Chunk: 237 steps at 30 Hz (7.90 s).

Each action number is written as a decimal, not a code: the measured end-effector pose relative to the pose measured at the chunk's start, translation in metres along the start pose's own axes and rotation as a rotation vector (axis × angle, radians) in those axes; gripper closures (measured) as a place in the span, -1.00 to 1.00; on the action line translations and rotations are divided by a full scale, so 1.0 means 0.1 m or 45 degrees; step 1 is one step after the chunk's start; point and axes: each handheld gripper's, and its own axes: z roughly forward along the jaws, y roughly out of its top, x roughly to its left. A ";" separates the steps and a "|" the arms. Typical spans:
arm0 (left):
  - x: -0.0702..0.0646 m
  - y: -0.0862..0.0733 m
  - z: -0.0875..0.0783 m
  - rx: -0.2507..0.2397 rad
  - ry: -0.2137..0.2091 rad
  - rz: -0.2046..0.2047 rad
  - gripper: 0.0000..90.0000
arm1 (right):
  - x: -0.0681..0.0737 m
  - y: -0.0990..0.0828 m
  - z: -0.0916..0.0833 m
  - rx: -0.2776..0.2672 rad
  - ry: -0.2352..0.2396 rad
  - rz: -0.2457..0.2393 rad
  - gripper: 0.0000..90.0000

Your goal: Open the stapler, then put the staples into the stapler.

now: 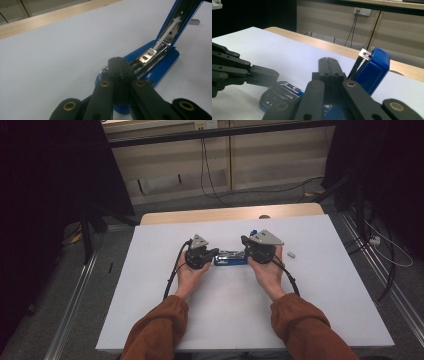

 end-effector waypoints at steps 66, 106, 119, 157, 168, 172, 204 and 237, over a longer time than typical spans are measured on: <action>0.00 -0.01 0.00 -0.008 0.001 -0.015 1.00 | -0.51 -0.19 -0.29 0.057 -0.041 0.007 1.00; 0.00 -0.01 0.00 -0.005 -0.003 -0.038 1.00 | -0.61 -0.39 -0.22 0.164 -0.026 0.052 1.00; 0.02 0.02 -0.03 -0.045 -0.031 -0.024 1.00 | -0.61 -0.38 -0.24 0.154 -0.026 0.037 1.00; -0.04 0.09 -0.27 -0.044 0.020 -0.032 -0.90 | -0.65 -0.30 -0.36 0.096 0.064 0.136 -0.74; 0.01 -0.01 -0.57 -0.125 0.036 -0.065 -0.90 | -0.76 -0.29 -0.55 0.061 0.058 0.101 -0.82; 0.01 -0.09 -0.70 -0.117 0.064 -0.060 -0.90 | -0.75 -0.27 -0.62 0.054 0.084 0.088 -0.84; -0.28 -0.54 -1.56 -0.178 0.117 -0.062 -0.90 | -1.18 -0.30 -0.89 0.135 0.021 0.186 -0.84; -0.33 -0.79 -1.99 -0.226 0.209 -0.158 -0.90 | -1.49 -0.16 -0.58 0.396 0.147 0.122 -0.84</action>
